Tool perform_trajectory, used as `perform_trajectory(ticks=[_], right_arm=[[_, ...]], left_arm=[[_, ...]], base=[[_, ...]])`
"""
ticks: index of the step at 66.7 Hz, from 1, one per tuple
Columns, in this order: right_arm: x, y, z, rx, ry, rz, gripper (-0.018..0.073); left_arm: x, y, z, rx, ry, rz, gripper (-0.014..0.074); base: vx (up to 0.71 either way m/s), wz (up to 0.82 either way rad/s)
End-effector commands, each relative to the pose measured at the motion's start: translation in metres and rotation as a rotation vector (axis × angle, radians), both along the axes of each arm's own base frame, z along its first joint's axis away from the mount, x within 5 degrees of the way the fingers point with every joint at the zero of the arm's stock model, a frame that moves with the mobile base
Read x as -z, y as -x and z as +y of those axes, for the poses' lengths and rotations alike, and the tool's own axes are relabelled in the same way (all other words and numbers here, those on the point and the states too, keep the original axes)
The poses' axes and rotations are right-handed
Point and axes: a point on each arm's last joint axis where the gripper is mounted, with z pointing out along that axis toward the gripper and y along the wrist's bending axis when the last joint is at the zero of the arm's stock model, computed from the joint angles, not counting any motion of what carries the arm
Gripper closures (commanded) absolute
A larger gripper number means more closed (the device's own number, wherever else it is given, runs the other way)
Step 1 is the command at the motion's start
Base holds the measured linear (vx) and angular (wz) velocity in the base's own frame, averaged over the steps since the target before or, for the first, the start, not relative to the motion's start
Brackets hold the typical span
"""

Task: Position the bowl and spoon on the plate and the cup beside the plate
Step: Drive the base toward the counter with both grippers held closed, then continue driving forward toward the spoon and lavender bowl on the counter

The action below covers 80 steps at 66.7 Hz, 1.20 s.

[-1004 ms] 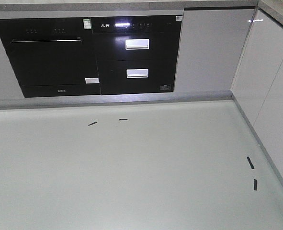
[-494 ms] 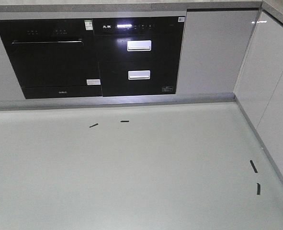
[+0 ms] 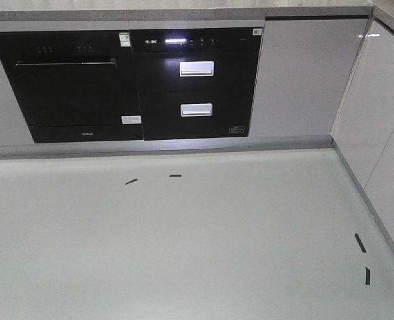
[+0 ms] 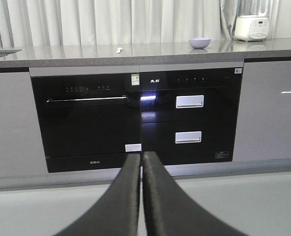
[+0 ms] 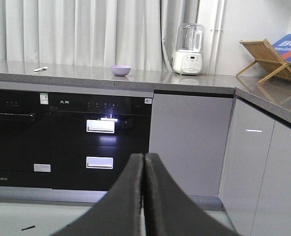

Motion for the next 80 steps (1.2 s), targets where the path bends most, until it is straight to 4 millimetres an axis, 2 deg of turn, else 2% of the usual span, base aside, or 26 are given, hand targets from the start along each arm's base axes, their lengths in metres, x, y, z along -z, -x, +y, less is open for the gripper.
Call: perform_trajectory(ticks=[1, 80], right_arm=[[-0.002, 0.001, 0.0007, -0.008, 0.009, -0.073, 0.0564], [-0.002, 0.001, 0.0007, -0.008, 0.009, -0.073, 0.0564]], left_arm=[[0.0043, -0.0014, -0.0004, 0.005, 0.009, -0.036, 0.0603], [0.0043, -0.0014, -0.0004, 0.005, 0.009, -0.036, 0.0603]], base=[[0.14, 0.0], [0.1, 0.03]])
